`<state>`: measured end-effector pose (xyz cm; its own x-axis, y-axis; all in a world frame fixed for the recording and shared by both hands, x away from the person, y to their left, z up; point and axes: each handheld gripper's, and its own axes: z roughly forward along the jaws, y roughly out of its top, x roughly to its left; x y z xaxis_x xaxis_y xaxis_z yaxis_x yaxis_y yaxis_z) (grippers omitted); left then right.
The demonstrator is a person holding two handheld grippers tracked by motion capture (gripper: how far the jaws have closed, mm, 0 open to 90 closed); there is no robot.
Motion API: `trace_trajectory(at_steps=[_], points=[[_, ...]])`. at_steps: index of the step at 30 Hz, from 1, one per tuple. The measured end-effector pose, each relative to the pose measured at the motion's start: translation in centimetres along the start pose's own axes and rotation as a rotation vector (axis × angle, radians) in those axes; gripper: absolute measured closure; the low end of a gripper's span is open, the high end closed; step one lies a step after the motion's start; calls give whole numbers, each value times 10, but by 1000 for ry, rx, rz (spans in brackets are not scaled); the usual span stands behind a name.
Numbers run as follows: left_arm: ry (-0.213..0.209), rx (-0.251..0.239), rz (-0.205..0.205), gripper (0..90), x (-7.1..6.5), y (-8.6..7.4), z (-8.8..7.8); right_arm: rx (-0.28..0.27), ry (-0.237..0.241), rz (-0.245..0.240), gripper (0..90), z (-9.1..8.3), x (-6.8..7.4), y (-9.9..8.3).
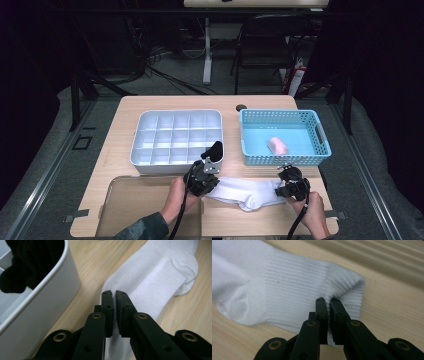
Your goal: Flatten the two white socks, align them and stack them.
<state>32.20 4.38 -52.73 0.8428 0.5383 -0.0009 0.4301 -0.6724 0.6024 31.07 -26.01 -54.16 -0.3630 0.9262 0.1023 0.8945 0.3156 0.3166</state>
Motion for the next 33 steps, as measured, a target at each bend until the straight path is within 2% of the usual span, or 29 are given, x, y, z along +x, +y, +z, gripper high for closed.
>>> trace_trajectory(at_steps=[2, 4, 8, 10, 12, 14, 15, 16, 17, 19, 22, 24, 26, 28, 29, 31, 33], points=[[5, 11, 3, 855, 1, 0, 1, -7, 7, 2, 860, -3, -2, 0], [0, 14, -4, 855, 2, 0, 1, -25, 57, 15, 859, -11, -4, -1], [-9, 41, -15, 853, 4, -1, 8, -99, 145, 28, 859, -29, -1, -3], [-20, 46, -22, 852, 4, -2, 10, -113, 183, 30, 858, -30, 2, -3], [-18, 51, -27, 850, 4, -2, 12, -91, 214, 25, 856, -23, 4, -4], [-13, 56, -29, 849, 5, -3, 13, -51, 221, 25, 855, -12, 6, -4], [-11, 59, -29, 848, 5, -3, 13, -22, 213, 26, 855, -6, 6, -4], [-5, 62, -29, 848, 5, -3, 14, 8, 185, 14, 855, -3, 5, -3], [1, 63, -31, 848, 6, -3, 14, 18, 176, 20, 853, 1, 4, -4], [3, 72, -29, 847, 7, -4, 14, 22, 164, 20, 853, 3, 2, -4], [-4, 83, -33, 837, 7, -4, 16, 20, 70, 10, 851, 0, 3, -4], [6, 101, -29, 765, 6, -4, 18, 14, 48, -3, 830, -1, 2, -4], [18, 107, -35, 644, 5, -3, 18, 2, 10, -28, 741, -1, 0, -4], [29, 113, -35, 560, 4, -3, 18, -21, 15, -35, 573, -3, -3, -5], [36, 113, -35, 526, 4, -2, 17, -31, 9, -27, 531, -6, -4, -5], [24, 138, -34, 497, 4, -2, 18, -70, -12, -15, 491, -15, -6, -8], [21, 144, -38, 490, 5, -2, 19, -77, -19, -13, 486, -18, -7, -9]])
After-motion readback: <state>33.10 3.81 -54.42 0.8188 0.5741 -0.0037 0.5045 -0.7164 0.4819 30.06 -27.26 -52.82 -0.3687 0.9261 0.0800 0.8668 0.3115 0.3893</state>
